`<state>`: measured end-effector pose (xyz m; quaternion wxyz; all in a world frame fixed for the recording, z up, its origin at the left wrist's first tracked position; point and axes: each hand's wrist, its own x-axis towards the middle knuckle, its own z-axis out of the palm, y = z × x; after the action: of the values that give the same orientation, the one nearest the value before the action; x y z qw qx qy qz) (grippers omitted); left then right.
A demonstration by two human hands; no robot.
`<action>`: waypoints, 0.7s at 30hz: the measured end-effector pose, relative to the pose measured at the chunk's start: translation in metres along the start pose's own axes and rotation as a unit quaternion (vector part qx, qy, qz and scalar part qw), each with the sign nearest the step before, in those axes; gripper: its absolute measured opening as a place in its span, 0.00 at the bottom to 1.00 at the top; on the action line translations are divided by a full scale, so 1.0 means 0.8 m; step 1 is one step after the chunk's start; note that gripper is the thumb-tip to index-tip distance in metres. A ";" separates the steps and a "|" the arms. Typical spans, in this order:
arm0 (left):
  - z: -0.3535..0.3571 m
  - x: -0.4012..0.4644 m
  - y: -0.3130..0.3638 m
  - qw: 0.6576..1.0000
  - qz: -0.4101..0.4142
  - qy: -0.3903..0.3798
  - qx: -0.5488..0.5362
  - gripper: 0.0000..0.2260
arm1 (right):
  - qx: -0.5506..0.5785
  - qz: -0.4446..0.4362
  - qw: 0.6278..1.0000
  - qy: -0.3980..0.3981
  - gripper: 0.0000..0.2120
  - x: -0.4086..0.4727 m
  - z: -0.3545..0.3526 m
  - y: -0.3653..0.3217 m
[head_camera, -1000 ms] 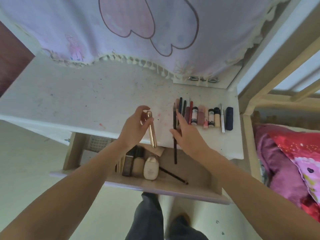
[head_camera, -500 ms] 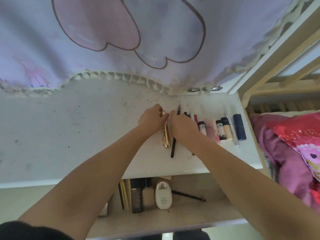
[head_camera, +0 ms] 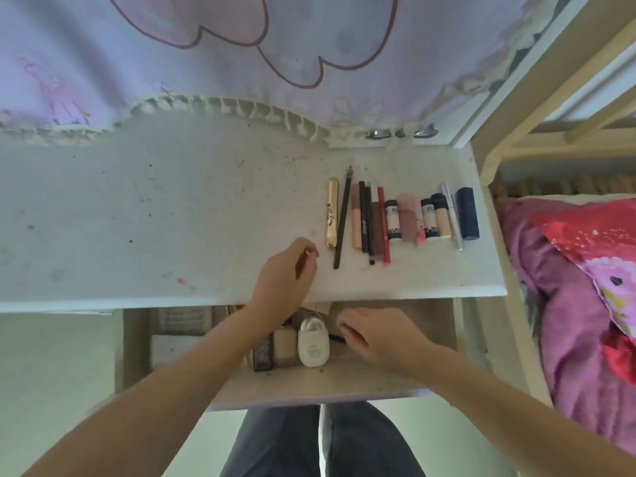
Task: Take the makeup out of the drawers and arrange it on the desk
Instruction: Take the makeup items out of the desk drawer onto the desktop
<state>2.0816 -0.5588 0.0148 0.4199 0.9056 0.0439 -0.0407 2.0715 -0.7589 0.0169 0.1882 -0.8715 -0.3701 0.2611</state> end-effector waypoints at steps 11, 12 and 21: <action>0.112 -0.079 -0.081 0.930 -0.053 -0.180 0.315 0.22 | -0.132 0.154 0.968 -0.144 0.13 0.028 0.133 0.057; 0.117 -0.075 -0.082 0.925 -0.046 -0.179 0.333 0.22 | -0.141 0.152 0.966 -0.155 0.13 0.029 0.134 0.058; 0.129 -0.057 -0.088 0.910 -0.075 -0.209 0.351 0.32 | -0.157 0.124 0.953 -0.226 0.10 0.012 0.101 0.063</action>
<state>2.0249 -0.5944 -0.0999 0.0706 0.9594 0.0061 -0.2731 2.0568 -0.7739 -0.0770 -0.0737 -0.8473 -0.3283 0.4109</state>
